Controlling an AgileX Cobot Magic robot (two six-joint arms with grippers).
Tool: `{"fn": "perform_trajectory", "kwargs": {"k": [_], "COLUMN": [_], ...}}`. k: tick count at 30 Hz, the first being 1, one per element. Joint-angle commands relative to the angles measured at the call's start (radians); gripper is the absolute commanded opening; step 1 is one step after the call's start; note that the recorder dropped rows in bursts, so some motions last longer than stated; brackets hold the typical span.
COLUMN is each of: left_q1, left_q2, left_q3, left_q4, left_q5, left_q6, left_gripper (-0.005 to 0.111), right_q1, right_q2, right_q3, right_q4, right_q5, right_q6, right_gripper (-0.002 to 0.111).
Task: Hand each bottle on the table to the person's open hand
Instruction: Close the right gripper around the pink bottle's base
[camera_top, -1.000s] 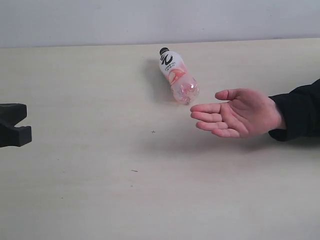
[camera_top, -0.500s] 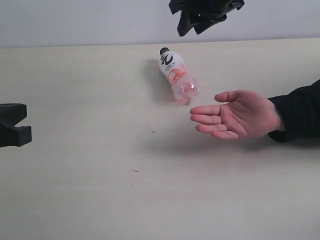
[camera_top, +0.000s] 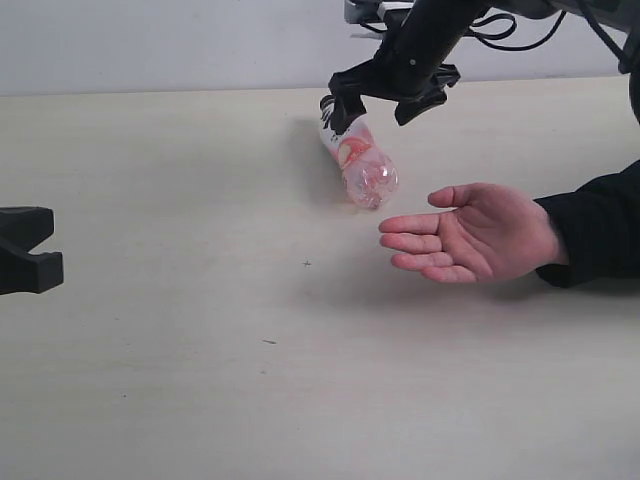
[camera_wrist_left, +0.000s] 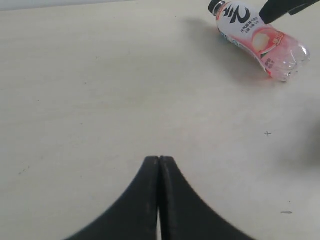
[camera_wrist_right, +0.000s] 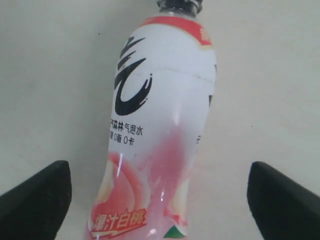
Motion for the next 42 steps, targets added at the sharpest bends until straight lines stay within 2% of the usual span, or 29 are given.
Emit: {"fn": "perform_trajectory", "kwargs": {"k": [1,12,42], "left_q1": [-0.002,-0.002,-0.002], "left_q2": [-0.007,-0.007,-0.007], "left_q3": [0.004,0.004,0.004], "left_q4": [-0.003,-0.003,-0.003], "left_q5": [-0.008,-0.008,-0.008], "left_q6": [-0.005,-0.005,-0.005], "left_gripper": [0.0,0.0,0.0], "right_q1": [0.03,0.056,0.056], "right_q2": [0.022,0.065,0.094], "right_q3": [-0.016,-0.016,-0.016], "right_q4": [-0.024,-0.101,-0.098], "right_q5": [-0.011,-0.063,-0.007], "right_q6": [0.006,0.091,0.08], "right_gripper": [0.09,0.088,0.077]}}
